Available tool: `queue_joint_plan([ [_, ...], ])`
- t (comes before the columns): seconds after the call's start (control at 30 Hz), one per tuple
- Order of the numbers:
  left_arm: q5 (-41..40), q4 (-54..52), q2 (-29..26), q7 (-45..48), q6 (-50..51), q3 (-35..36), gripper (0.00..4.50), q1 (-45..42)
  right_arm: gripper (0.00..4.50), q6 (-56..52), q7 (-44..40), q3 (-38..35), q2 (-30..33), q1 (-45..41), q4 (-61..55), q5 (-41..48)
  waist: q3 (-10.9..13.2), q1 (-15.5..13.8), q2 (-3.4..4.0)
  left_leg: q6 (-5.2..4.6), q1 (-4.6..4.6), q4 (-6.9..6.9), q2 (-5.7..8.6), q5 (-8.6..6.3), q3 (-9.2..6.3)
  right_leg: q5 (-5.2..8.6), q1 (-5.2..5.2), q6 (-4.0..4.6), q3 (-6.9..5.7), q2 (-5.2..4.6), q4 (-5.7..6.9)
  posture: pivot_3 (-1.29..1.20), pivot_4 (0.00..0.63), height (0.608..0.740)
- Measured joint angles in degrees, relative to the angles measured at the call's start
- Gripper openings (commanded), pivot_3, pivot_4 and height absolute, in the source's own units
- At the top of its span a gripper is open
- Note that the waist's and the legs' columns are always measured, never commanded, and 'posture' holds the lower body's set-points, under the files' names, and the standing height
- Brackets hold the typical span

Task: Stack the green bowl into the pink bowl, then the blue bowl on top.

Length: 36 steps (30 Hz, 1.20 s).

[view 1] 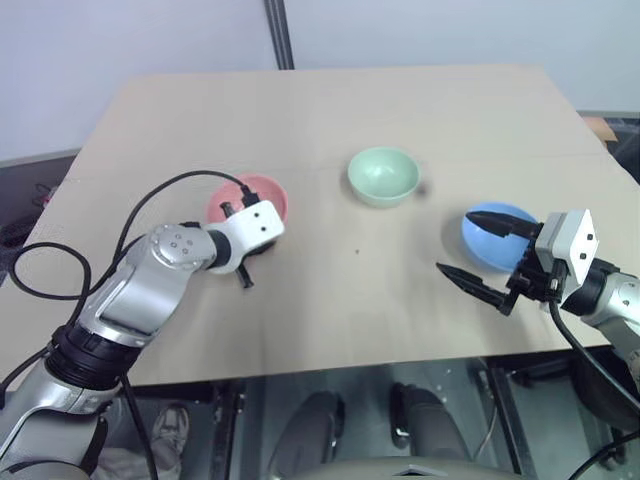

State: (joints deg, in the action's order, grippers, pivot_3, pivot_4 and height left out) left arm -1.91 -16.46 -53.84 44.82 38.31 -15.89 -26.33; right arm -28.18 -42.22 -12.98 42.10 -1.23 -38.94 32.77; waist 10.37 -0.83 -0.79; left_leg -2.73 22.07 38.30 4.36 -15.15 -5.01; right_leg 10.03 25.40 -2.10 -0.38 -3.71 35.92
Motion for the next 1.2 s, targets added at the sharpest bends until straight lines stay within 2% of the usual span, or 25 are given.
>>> queue_joint_plan([
  [0.13, -0.7, 0.4, 1.1, 4.0, -7.5, -0.1, 0.13, 0.0, 4.50, -0.5, 1.2, -1.3, 0.1, 0.6, -0.7, 0.0, 0.0, 0.0, -0.01, 0.01, 0.02, 0.01, 0.00, 0.01, -0.01, -0.01, 0.00, 0.01, 0.02, -0.03, -0.01, 0.00, 0.150, 0.740],
  [0.3, -0.9, 7.1, 3.7, 14.6, -25.4, -2.9, 0.13, -4.6, 4.50, -0.6, 3.4, -1.6, 0.1, 1.7, -1.8, -0.7, 0.0, -0.2, -0.01, 0.00, 0.01, 0.04, 0.02, 0.01, 0.01, -0.01, -0.02, 0.01, 0.01, -0.05, 0.00, 0.00, 0.150, 0.740],
  [0.57, 1.3, 22.9, 14.9, 26.3, -42.5, -9.9, 0.13, -14.5, 4.50, -1.2, 6.2, -1.5, 0.0, 1.8, -2.9, -1.0, 0.0, 0.1, -0.03, -0.05, 0.05, 0.13, 0.06, -0.01, 0.12, -0.06, -0.01, -0.05, -0.04, -0.01, 0.00, 0.00, 0.150, 0.740],
  [0.6, 1.2, 24.4, 15.8, 27.5, -43.9, -10.0, 0.79, -15.1, 4.50, -1.3, 6.4, -1.5, 0.0, 1.9, -2.9, -1.0, 0.0, 0.2, -0.03, -0.06, 0.02, 0.13, 0.04, -0.02, 0.18, -0.06, -0.01, -0.05, 0.01, 0.02, 0.00, 0.00, 0.150, 0.740],
  [0.63, 1.3, 26.7, 17.3, 28.5, -45.7, -10.1, 0.96, -16.2, 4.50, -1.4, 6.7, -1.5, 0.0, 2.0, -2.9, -1.0, 0.0, 0.2, -0.03, -0.07, 0.01, 0.13, 0.03, -0.02, 0.20, -0.06, -0.01, -0.05, 0.03, 0.03, 0.01, 0.00, 0.150, 0.740],
  [0.67, 1.4, 28.4, 18.4, 28.8, -46.9, -10.1, 1.53, -17.1, 4.50, -1.6, 6.8, -1.5, 0.1, 2.0, -3.0, -1.0, 0.0, 0.1, -0.03, -0.08, 0.02, 0.14, 0.03, -0.02, 0.18, -0.06, -0.01, -0.05, 0.01, 0.03, 0.01, 0.00, 0.150, 0.740],
  [0.7, 1.7, 30.0, 19.5, 28.8, -47.9, -10.1, 1.83, -18.0, 4.50, -1.7, 7.0, -1.5, 0.1, 2.0, -3.0, -1.0, 0.0, 0.0, -0.04, -0.10, 0.01, 0.15, 0.03, -0.03, 0.18, -0.06, -0.02, -0.06, 0.00, 0.03, 0.01, 0.00, 0.150, 0.740],
  [0.77, 1.8, 31.5, 21.2, 28.7, -48.6, -9.7, 2.75, -18.9, 4.50, -1.7, 7.3, -1.5, 0.1, 2.0, -3.2, -1.0, 0.0, 0.0, -0.04, -0.26, 0.03, 0.19, 0.04, -0.12, 0.18, -0.08, -0.02, -0.10, 0.01, 0.04, 0.01, 0.00, 0.150, 0.740],
  [0.87, 1.4, 30.9, 21.6, 28.5, -47.3, -8.4, 4.19, -19.0, 4.50, -1.8, 7.5, -1.5, 0.2, 2.0, -3.2, -1.2, 0.0, 0.2, -0.04, -0.27, 0.00, 0.20, 0.02, -0.13, 0.24, -0.10, -0.02, -0.12, 0.08, 0.07, 0.03, 0.00, 0.150, 0.740],
  [0.97, -1.1, 26.7, 19.6, 27.8, -42.6, -4.4, 4.19, -17.5, 4.50, -1.8, 7.5, -0.9, 0.4, 1.3, -2.7, -2.3, 0.0, 0.4, -0.04, -0.27, -0.04, 0.19, -0.03, -0.13, 0.25, -0.10, -0.02, -0.13, 0.09, 0.12, 0.04, 0.00, 0.150, 0.740],
  [1.1, -7.8, 15.3, 14.2, 25.8, -28.7, 3.7, 4.19, -10.9, 4.50, -1.3, 7.4, 2.3, 0.4, -2.1, 0.8, -5.2, 0.0, 1.0, -0.02, -0.28, -0.09, 0.18, -0.07, -0.14, 0.28, -0.09, -0.03, -0.14, 0.11, 0.15, 0.06, 0.00, 0.150, 0.740],
  [1.2, -9.6, 10.0, 11.7, 22.8, -22.2, 8.4, 4.19, -7.0, 4.50, -0.1, 6.6, 4.1, 0.3, -3.9, 3.7, -6.8, 0.0, 1.0, -0.02, -0.28, -0.10, 0.19, -0.07, -0.14, 0.26, -0.09, -0.05, -0.14, 0.09, 0.16, 0.06, 0.00, 0.150, 0.740],
])
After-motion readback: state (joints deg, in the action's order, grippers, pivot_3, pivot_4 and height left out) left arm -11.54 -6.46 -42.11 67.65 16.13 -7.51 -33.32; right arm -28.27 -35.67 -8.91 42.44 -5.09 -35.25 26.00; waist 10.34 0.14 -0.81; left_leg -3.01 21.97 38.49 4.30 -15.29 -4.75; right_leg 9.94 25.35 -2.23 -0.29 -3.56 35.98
